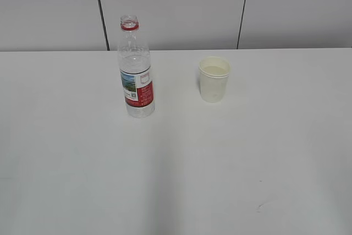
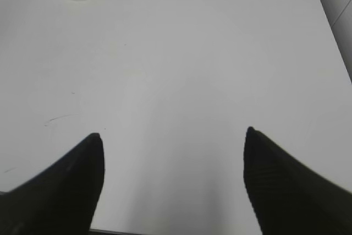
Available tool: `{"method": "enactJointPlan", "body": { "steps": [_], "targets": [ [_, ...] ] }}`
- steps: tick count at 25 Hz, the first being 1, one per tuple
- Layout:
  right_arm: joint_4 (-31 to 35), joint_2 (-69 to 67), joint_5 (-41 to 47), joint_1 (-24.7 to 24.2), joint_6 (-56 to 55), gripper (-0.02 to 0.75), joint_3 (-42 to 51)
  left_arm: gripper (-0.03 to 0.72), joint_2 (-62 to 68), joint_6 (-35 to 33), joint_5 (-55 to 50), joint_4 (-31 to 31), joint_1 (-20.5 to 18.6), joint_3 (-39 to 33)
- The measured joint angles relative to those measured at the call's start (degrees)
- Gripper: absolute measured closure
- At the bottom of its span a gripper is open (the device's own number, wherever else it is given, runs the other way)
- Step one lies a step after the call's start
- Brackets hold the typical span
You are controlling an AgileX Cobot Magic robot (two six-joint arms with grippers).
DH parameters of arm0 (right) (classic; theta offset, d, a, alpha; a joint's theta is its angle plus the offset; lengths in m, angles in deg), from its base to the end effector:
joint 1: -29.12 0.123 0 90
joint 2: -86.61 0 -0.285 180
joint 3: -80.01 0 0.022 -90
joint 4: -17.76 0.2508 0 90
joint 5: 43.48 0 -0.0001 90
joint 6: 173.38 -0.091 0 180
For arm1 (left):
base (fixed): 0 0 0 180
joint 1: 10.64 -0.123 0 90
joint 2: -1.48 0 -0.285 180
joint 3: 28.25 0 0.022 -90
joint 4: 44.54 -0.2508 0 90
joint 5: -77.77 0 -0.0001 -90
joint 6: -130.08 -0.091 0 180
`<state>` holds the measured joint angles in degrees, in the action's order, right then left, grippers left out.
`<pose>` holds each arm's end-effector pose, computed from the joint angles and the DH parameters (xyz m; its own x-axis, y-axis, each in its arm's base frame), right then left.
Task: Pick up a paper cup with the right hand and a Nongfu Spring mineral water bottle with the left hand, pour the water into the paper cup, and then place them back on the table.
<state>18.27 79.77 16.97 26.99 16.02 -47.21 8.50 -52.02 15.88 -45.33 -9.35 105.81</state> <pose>0.0010 0.0007 0.2571 -0.4992 -0.1405 -0.8550 -0.0495 0.9898 -0.1338 -0.0134 0.0014 0.2881 -0.4192 0.0526 -0.9064 0.0296 0.9986 0.0442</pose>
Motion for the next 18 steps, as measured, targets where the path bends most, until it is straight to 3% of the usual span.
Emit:
{"method": "enactJointPlan", "body": {
  "steps": [18],
  "targets": [
    [-0.1, 0.0, 0.0, 0.0, -0.2, 0.156, 0.0, 0.224, 0.0, 0.0, 0.0, 0.1, 0.0, 0.0]
  ]
}}
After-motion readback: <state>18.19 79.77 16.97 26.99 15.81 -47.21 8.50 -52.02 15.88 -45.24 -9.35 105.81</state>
